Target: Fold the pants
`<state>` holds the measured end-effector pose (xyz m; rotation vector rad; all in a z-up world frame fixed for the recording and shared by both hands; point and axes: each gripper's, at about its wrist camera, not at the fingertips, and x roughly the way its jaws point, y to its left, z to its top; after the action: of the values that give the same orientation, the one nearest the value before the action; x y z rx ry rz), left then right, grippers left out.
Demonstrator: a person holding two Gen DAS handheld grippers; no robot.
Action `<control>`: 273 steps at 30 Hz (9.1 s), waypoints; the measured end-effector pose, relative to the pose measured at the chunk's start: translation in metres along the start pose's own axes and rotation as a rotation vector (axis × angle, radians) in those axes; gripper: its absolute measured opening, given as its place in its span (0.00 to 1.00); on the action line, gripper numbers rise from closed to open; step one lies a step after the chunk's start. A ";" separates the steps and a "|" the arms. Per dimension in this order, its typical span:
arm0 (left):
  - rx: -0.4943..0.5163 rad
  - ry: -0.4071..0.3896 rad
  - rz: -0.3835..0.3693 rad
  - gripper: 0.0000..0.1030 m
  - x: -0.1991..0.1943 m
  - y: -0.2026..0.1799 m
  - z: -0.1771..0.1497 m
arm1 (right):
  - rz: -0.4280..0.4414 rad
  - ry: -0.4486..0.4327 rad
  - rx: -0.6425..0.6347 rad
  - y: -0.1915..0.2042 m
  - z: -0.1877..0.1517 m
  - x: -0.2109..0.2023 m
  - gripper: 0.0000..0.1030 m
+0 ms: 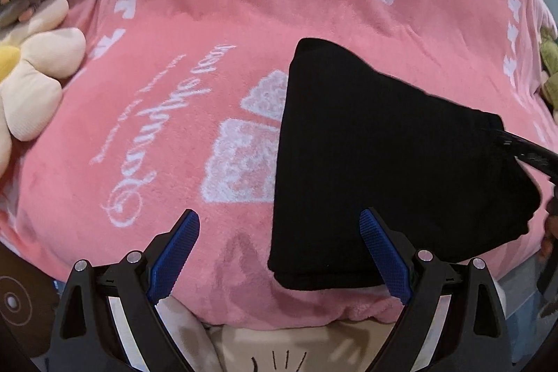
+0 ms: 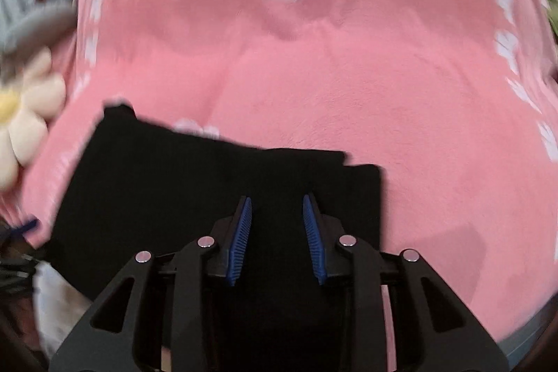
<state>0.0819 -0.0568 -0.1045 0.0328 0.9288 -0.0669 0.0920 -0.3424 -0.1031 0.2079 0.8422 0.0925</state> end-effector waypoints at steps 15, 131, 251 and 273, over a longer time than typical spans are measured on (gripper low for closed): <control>-0.324 0.146 -0.289 0.88 0.069 0.032 0.019 | 0.224 0.059 0.367 -0.054 -0.069 -0.003 0.81; 0.184 0.094 0.157 0.75 -0.015 -0.016 -0.018 | 0.138 0.098 0.030 0.049 -0.076 0.007 0.47; 0.073 0.146 0.107 0.84 -0.020 0.022 -0.050 | 0.162 0.056 0.040 0.082 -0.021 0.053 0.21; 0.013 0.148 0.086 0.84 -0.025 0.057 -0.046 | 0.390 0.249 -0.226 0.273 0.035 0.156 0.06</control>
<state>0.0343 0.0039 -0.1122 0.0908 1.0735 0.0089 0.2224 -0.0557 -0.1347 0.1470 1.0219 0.5858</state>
